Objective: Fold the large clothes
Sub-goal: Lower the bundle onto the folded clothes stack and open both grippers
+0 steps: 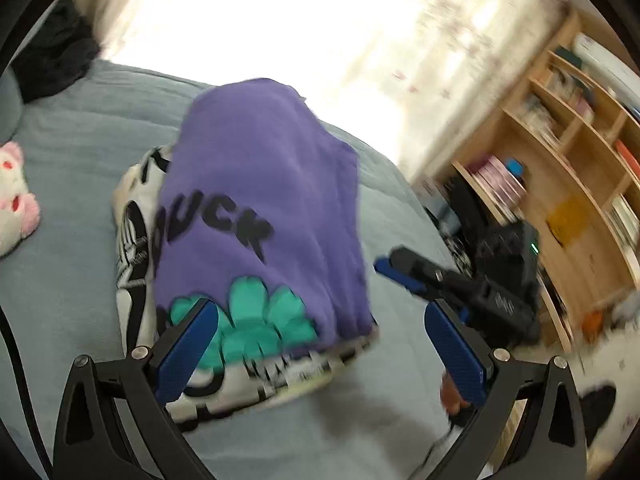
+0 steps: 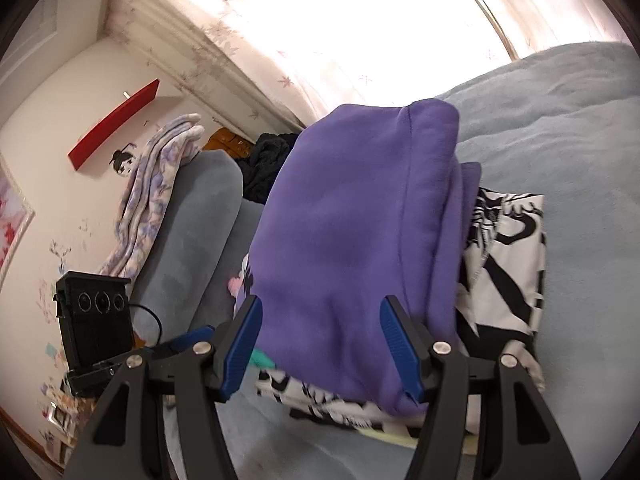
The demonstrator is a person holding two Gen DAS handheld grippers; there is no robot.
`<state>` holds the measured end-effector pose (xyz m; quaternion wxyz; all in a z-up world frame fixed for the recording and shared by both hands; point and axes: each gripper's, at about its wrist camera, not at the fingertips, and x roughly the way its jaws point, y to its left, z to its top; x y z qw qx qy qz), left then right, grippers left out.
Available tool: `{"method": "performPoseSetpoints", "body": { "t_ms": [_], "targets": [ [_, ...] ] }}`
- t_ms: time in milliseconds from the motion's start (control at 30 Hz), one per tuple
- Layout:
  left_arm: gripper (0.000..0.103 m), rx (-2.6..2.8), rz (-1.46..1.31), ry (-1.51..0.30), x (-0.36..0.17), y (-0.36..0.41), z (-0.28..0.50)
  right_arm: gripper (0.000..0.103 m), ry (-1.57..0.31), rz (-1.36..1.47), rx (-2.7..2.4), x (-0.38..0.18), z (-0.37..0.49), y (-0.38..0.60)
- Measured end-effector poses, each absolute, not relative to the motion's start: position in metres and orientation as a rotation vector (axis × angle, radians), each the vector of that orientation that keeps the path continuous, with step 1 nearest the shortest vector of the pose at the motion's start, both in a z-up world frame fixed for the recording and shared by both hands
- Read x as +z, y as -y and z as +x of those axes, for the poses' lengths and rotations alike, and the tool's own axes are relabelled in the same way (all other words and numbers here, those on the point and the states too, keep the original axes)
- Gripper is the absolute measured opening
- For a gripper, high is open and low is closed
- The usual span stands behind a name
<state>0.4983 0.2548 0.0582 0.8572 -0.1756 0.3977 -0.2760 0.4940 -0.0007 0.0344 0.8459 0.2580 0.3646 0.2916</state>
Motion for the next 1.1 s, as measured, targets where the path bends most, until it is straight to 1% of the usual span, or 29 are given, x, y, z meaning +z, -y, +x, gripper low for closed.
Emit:
{"method": "performPoseSetpoints", "body": {
  "t_ms": [100,167,200,233,267,300,333,400,433,467,500,733,1067,1100],
  "targets": [
    [0.102,-0.419,-0.305,-0.754,0.056,-0.245,0.507,0.061,-0.774,0.538,0.599,0.027,0.509,-0.011],
    [0.102,-0.341,-0.239,-0.742,0.049,-0.232,0.513,0.06,-0.788,0.52,0.581,0.021,0.517,-0.016],
    [0.102,-0.311,-0.216,-0.752,0.043,-0.227,0.516,0.053,-0.801,0.508,0.567,0.016,0.521,-0.018],
    [0.101,-0.277,-0.191,-0.76,0.037,-0.223,0.519,0.051,-0.813,0.501,0.558,0.01,0.525,-0.019],
    [0.1,-0.223,-0.148,-0.777,0.028,-0.22,0.523,0.045,-0.824,0.491,0.546,0.005,0.527,-0.018],
    [0.099,-0.182,-0.117,-0.8,0.02,-0.218,0.527,0.037,-0.828,0.483,0.54,0.002,0.529,-0.018],
    [0.1,-0.181,-0.132,-0.815,0.011,-0.22,0.53,0.033,-0.831,0.468,0.532,-0.002,0.53,-0.017],
    [0.1,-0.194,-0.182,-0.8,0.007,-0.227,0.529,0.013,-0.843,0.444,0.519,-0.011,0.532,-0.012],
    [0.1,-0.197,-0.18,-0.792,0.005,-0.228,0.529,0.009,-0.85,0.447,0.519,-0.015,0.534,-0.01],
    [0.1,-0.199,-0.173,-0.787,0.005,-0.227,0.528,0.002,-0.854,0.46,0.522,-0.019,0.536,-0.005],
    [0.1,-0.201,-0.17,-0.783,0.004,-0.227,0.528,0.0,-0.857,0.475,0.526,-0.022,0.537,-0.001],
    [0.101,-0.195,-0.162,-0.77,0.003,-0.224,0.524,0.0,-0.848,0.471,0.527,-0.029,0.536,0.003],
    [0.101,-0.169,-0.197,-0.785,0.009,-0.224,0.515,0.0,-0.856,0.431,0.503,-0.022,0.532,-0.007],
    [0.101,-0.157,-0.195,-0.786,0.011,-0.223,0.511,0.003,-0.862,0.428,0.504,-0.02,0.528,-0.007]
  ]
}}
